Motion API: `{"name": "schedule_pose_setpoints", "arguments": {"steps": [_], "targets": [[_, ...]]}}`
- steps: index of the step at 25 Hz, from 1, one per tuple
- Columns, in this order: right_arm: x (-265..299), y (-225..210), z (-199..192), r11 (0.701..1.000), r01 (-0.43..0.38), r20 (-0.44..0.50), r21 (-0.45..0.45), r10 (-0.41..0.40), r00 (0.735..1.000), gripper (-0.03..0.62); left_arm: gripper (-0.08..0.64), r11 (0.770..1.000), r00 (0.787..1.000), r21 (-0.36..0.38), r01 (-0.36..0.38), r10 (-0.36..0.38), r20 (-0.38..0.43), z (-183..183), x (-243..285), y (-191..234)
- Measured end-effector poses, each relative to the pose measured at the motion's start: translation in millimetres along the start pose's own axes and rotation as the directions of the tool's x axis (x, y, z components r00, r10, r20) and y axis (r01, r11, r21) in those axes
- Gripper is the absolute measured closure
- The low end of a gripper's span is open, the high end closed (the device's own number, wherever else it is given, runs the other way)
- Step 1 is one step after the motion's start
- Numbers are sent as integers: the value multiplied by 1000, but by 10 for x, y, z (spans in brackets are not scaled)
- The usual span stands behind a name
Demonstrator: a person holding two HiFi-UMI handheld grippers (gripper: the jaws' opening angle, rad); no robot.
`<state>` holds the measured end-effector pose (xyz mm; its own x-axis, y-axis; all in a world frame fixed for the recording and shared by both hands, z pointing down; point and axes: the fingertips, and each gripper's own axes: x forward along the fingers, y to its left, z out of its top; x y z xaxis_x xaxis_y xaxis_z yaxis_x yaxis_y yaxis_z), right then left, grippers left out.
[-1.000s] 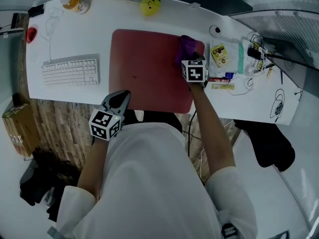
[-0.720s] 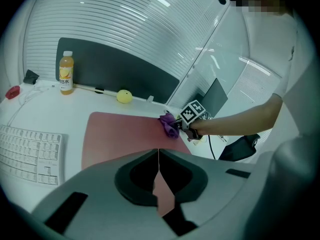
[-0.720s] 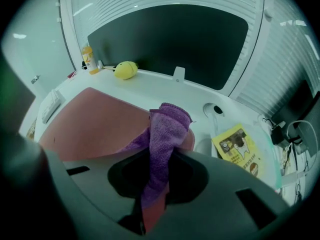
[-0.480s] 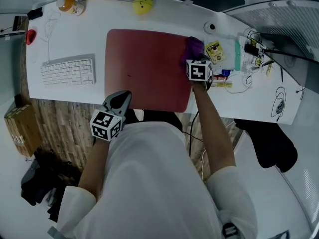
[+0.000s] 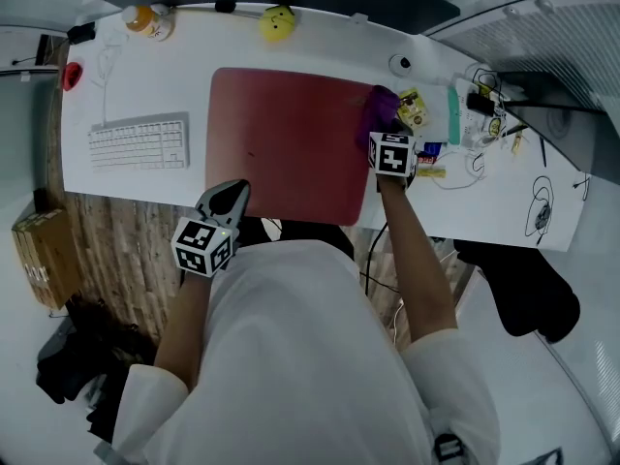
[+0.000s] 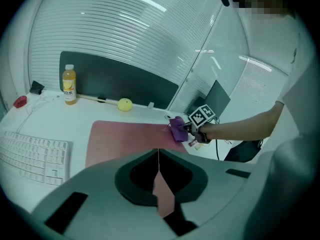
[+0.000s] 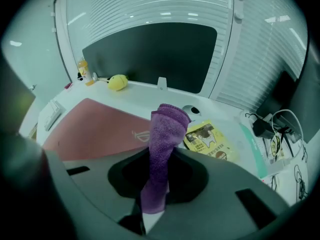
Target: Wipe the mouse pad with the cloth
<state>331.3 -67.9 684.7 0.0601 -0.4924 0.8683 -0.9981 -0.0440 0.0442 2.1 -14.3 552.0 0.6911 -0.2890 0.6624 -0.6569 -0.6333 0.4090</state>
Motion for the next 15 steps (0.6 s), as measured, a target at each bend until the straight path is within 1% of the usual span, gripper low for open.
{"name": "schedule_pose_setpoints", "arguments": {"steps": [7, 12, 15], "targets": [[-367, 46, 107, 999, -31, 88, 42, 27, 996, 518, 540, 999, 997, -7, -46, 47, 68, 176, -272, 151], [-733, 235, 236, 997, -55, 195, 60, 42, 980, 518, 540, 999, 992, 13, -52, 50, 116, 287, -495, 278], [-970, 363, 249, 996, -56, 236, 66, 39, 971, 518, 540, 998, 987, 27, -48, 43, 155, 387, -662, 360]]}}
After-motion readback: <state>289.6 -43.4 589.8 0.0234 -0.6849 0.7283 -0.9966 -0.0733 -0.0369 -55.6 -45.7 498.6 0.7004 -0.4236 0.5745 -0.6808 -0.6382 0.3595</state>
